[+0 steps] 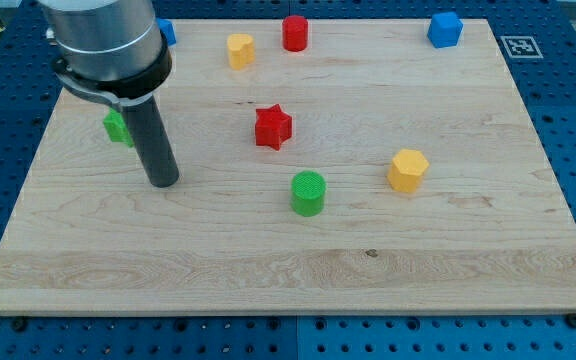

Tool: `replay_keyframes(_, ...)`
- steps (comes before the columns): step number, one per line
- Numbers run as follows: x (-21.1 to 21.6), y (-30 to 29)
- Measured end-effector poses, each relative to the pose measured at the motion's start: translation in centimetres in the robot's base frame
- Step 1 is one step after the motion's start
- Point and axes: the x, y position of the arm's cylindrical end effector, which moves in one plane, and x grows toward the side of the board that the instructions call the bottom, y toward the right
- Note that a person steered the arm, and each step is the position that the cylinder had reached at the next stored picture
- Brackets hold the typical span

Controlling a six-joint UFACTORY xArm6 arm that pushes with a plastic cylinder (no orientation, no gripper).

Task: Nudge the yellow heart up a bit

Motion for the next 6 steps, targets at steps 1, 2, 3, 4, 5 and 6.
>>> replay_keyframes(1, -2.6, 0.9)
replay_keyframes(2, -5.7, 1.6)
replay_keyframes(3, -8.3, 2.3)
replay_keyframes(4, -10.7, 3.4)
replay_keyframes(5, -12.8, 4.1)
replay_keyframes(6, -15.1, 4.4)
